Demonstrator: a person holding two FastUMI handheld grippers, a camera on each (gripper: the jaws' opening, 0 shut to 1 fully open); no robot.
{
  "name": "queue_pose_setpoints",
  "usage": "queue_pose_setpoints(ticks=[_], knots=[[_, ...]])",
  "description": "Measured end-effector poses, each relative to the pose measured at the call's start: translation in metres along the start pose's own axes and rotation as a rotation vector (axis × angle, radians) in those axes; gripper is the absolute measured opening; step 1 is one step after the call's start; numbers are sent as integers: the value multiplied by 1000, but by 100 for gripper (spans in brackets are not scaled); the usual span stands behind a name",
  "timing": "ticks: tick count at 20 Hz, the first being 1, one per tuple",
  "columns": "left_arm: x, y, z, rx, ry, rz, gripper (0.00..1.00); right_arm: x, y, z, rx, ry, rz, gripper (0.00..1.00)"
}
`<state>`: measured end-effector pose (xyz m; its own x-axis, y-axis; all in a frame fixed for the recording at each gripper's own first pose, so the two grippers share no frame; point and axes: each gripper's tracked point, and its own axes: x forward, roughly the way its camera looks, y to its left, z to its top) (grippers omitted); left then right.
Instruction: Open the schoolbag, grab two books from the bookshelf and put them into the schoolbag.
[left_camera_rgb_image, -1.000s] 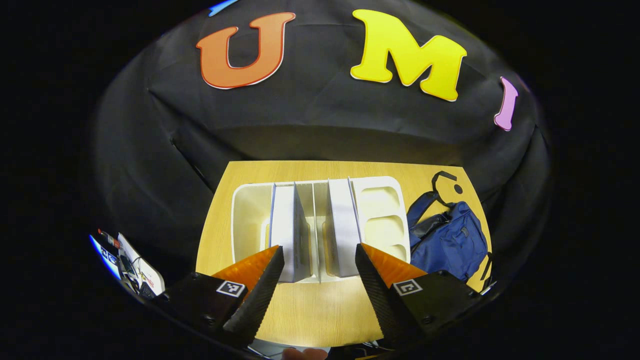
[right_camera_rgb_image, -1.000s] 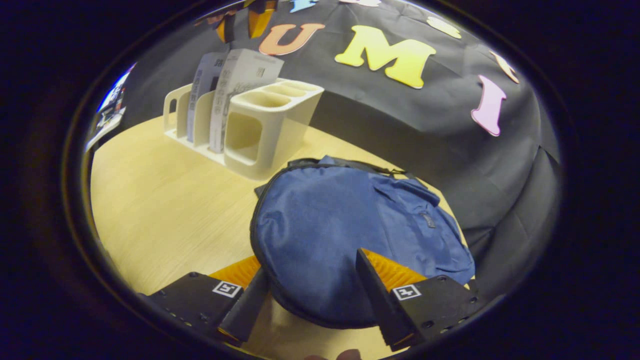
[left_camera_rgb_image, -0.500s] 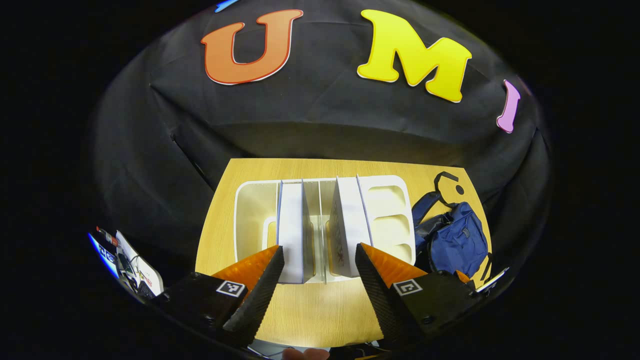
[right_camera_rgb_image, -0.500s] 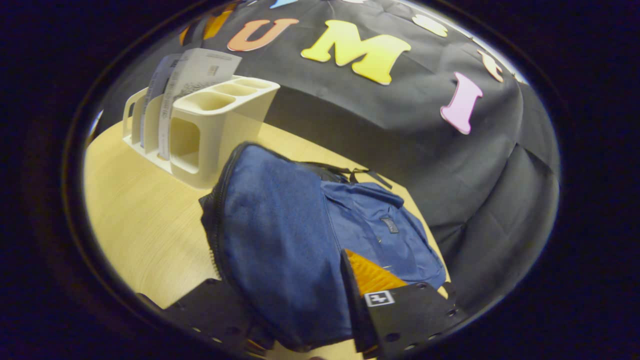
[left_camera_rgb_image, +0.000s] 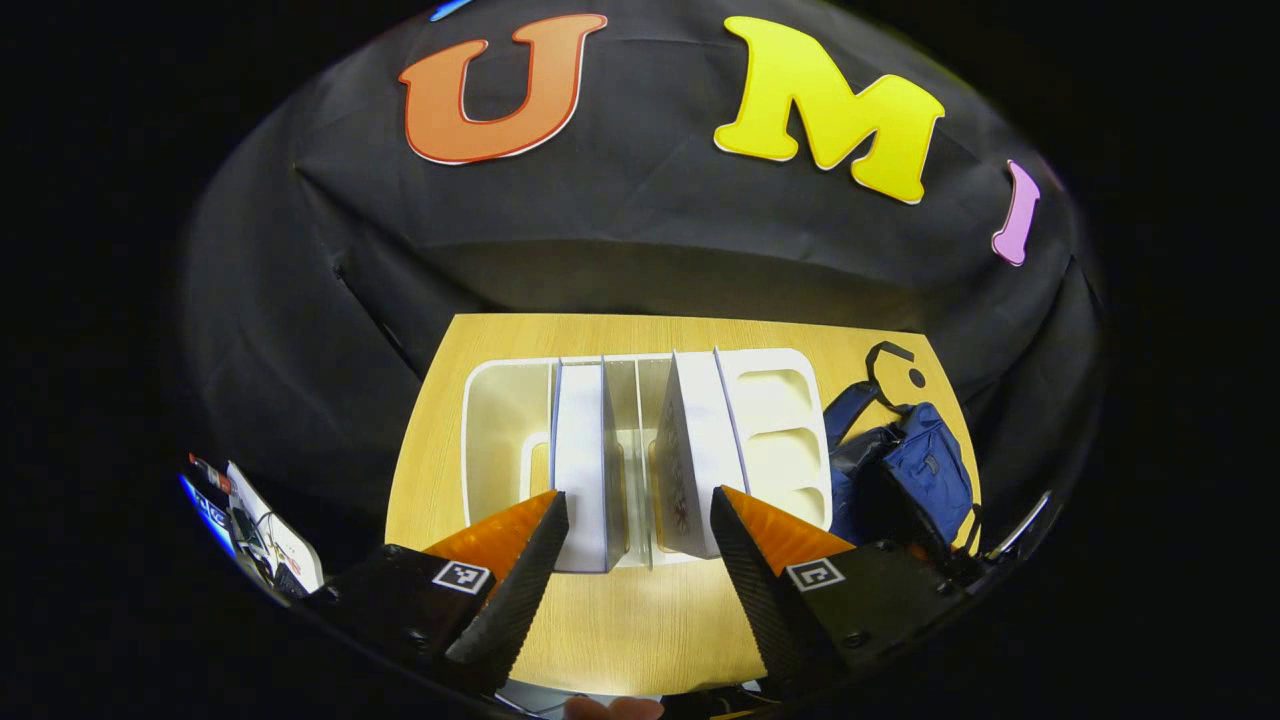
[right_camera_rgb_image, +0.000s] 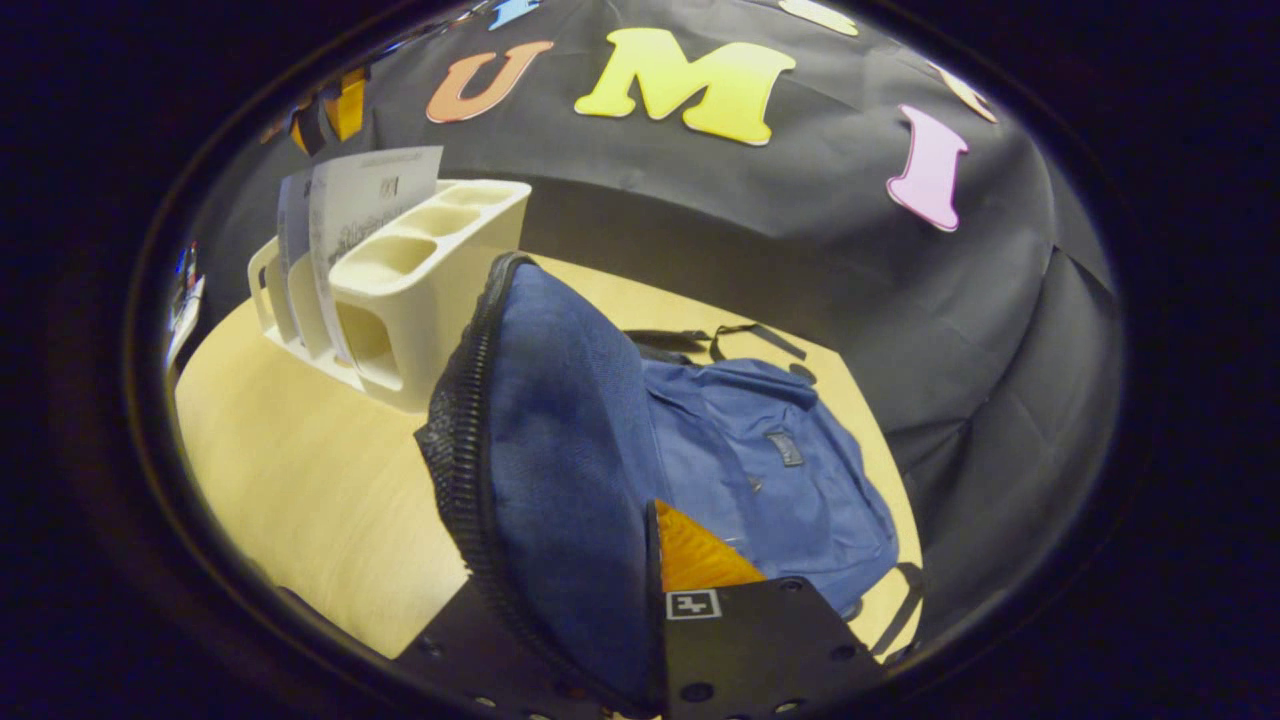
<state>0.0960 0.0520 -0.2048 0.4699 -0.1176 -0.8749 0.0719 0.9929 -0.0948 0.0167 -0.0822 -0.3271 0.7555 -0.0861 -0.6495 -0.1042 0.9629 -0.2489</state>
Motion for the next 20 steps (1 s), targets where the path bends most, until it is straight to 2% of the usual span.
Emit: queue_pose_setpoints(ticks=[5,10,15,17,20], knots=[[10,-1,1,18,33,-10,92,-34,-62,34,34,-38,-51,3],[17,-11,6,53,93,-34,92,-44,-113,46,132,-24,-39,2],[19,-28,23,108,113,-47,91,-36,-132,46,136,0,-9,2],[30,-34,22,114,157,-53,91,-33,-136,46,141,17,20,2],[48,-44,9,63,262,-73,92,-27,-149,45,197,27,47,2]])
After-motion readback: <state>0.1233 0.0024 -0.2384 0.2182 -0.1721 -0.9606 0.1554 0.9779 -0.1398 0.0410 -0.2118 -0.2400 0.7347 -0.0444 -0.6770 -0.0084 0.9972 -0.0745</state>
